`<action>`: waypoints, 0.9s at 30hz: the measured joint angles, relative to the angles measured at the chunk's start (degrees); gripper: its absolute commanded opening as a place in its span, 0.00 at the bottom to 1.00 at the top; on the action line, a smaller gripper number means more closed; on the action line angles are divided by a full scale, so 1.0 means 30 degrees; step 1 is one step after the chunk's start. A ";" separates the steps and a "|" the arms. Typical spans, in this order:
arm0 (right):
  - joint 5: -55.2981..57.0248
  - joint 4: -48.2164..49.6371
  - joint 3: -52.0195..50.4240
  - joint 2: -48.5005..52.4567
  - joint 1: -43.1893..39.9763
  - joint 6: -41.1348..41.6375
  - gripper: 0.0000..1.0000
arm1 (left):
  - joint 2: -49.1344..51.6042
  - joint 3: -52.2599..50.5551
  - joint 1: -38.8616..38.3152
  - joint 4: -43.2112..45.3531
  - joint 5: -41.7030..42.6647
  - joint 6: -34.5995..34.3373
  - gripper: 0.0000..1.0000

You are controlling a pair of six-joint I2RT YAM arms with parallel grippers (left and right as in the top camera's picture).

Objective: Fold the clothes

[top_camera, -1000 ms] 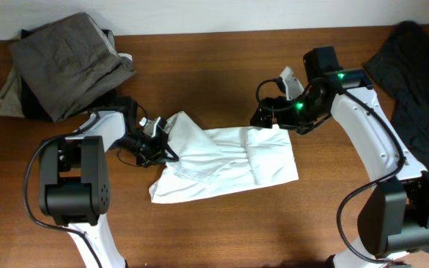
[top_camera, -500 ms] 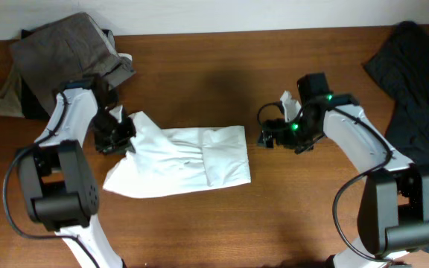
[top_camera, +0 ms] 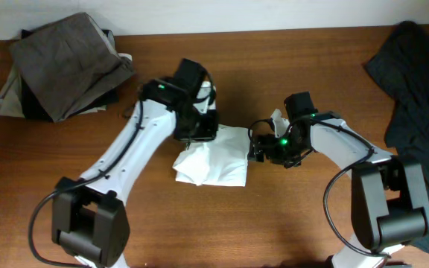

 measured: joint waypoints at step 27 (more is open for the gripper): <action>-0.3140 -0.5559 0.7890 0.0182 -0.2492 -0.1909 0.32 | 0.1239 -0.0080 0.2834 -0.5042 -0.1661 0.1734 0.56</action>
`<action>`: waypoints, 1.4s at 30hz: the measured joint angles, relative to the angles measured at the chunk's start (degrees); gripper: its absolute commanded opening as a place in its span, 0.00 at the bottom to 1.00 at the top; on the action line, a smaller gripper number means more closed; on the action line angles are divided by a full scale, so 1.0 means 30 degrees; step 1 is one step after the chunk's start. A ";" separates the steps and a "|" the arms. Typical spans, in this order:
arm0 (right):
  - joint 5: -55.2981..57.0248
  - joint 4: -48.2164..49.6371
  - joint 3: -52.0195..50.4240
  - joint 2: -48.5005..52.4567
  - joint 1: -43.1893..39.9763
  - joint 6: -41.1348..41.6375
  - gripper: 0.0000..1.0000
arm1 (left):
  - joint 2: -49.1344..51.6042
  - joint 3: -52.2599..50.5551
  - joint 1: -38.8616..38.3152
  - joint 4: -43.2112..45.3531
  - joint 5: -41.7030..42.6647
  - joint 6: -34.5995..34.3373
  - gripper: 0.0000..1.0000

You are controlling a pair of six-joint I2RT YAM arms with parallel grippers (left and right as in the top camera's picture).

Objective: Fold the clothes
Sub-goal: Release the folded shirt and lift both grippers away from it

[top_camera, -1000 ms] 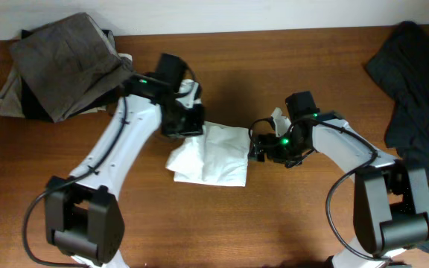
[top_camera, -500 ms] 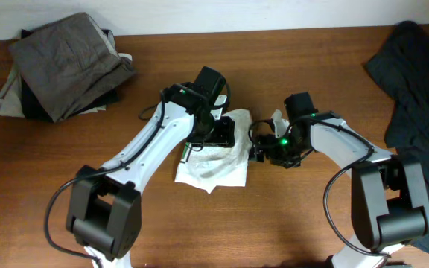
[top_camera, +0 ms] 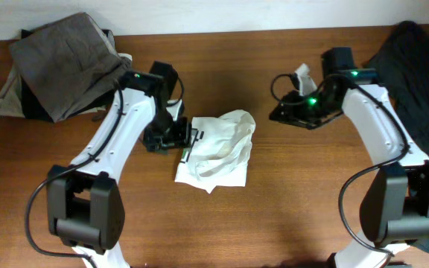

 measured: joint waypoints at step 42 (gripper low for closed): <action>0.6725 -0.0634 0.4226 0.4320 0.1909 0.4707 1.00 | 0.0000 -0.4102 -0.6033 0.6018 0.4998 0.3155 0.65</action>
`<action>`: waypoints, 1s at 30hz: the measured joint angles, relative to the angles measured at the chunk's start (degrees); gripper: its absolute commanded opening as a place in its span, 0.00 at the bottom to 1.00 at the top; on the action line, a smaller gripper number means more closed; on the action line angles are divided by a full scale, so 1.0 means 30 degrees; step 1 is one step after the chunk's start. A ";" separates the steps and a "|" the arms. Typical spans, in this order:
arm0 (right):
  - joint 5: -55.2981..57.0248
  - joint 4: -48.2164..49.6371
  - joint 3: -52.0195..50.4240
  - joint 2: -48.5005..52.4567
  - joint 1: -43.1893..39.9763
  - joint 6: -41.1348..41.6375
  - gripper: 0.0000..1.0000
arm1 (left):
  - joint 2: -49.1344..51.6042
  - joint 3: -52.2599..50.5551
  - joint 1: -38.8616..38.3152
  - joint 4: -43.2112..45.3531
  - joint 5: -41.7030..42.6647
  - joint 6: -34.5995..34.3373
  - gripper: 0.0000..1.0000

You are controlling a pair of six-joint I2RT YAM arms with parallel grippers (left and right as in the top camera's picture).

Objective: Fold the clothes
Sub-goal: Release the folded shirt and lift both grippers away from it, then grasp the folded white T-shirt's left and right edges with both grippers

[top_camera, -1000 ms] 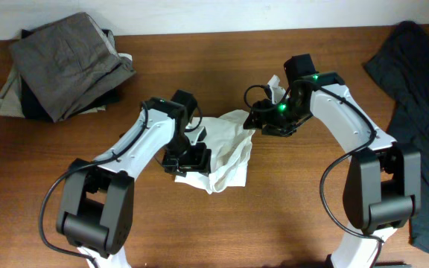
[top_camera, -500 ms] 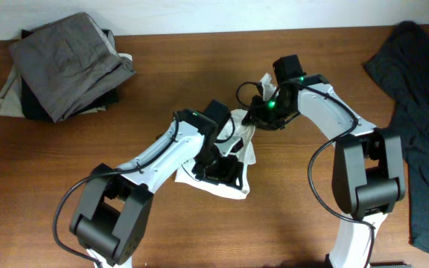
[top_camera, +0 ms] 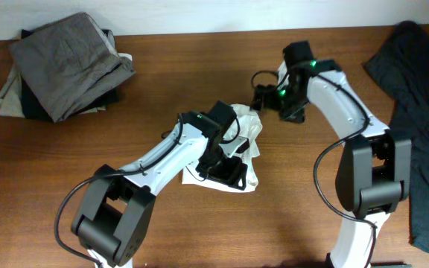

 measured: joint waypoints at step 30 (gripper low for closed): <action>-0.4976 0.1056 -0.0335 0.3570 -0.2317 -0.1326 0.04 | -0.1530 0.0080 0.7832 -0.2426 -0.1814 -0.0160 0.75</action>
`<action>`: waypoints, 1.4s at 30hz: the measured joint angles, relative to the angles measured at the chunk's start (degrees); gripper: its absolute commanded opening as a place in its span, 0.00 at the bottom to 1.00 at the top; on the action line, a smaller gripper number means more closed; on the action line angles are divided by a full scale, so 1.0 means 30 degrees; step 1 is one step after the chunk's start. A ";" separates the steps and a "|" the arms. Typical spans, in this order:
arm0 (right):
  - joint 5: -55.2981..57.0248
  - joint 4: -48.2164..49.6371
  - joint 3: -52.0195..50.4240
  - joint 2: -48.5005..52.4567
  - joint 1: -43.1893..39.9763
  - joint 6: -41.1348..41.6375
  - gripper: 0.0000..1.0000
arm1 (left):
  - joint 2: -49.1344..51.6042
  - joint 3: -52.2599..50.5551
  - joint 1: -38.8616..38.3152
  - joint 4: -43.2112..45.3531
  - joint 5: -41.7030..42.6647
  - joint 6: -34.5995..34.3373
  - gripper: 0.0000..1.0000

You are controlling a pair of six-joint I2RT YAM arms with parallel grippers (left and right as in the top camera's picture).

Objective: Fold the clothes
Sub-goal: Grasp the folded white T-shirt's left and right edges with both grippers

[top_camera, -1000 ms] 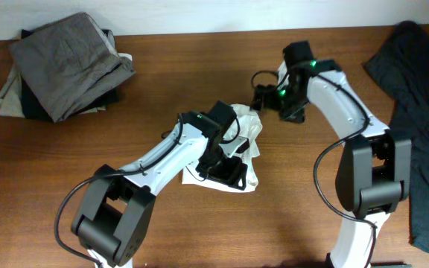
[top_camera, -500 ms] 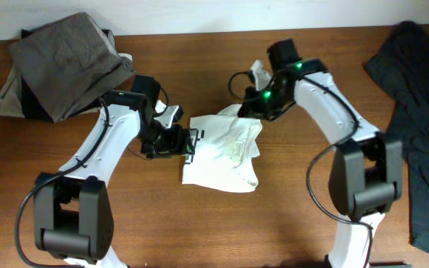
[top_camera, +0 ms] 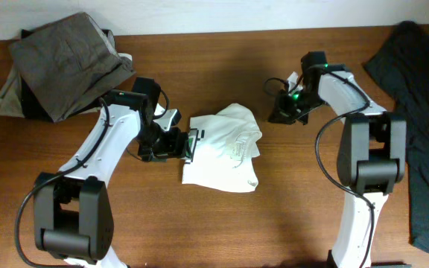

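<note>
A white garment (top_camera: 226, 149) lies folded into a rough rectangle at the middle of the wooden table (top_camera: 222, 223). My left gripper (top_camera: 190, 143) is at the garment's left edge, with its fingers spread and nothing lifted between them. My right gripper (top_camera: 278, 113) is to the right of the garment's upper corner, a short gap away and holding no cloth. Its jaws are dark and too small to tell apart.
A stack of folded grey-brown clothes (top_camera: 62, 63) sits at the far left corner. A dark unfolded garment (top_camera: 415, 104) is spread along the right edge, running toward the front.
My left gripper moved from on top of the garment's lower middle to its left edge. My right gripper drew back to the right from the upper right corner. The garment now lies flatter.
Both grippers first stood at the white garment, left at its top, right at its right side. They then stood apart with the cloth bunched between them. Later the left arm lay over the garment and the right gripper was at its corner. Now both are off it.
</note>
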 measured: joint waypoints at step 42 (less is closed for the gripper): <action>0.1923 -0.4109 -0.3636 -0.5391 0.1763 -0.2980 0.98 | 0.4051 0.0087 0.0699 0.6630 0.2535 0.0291 0.99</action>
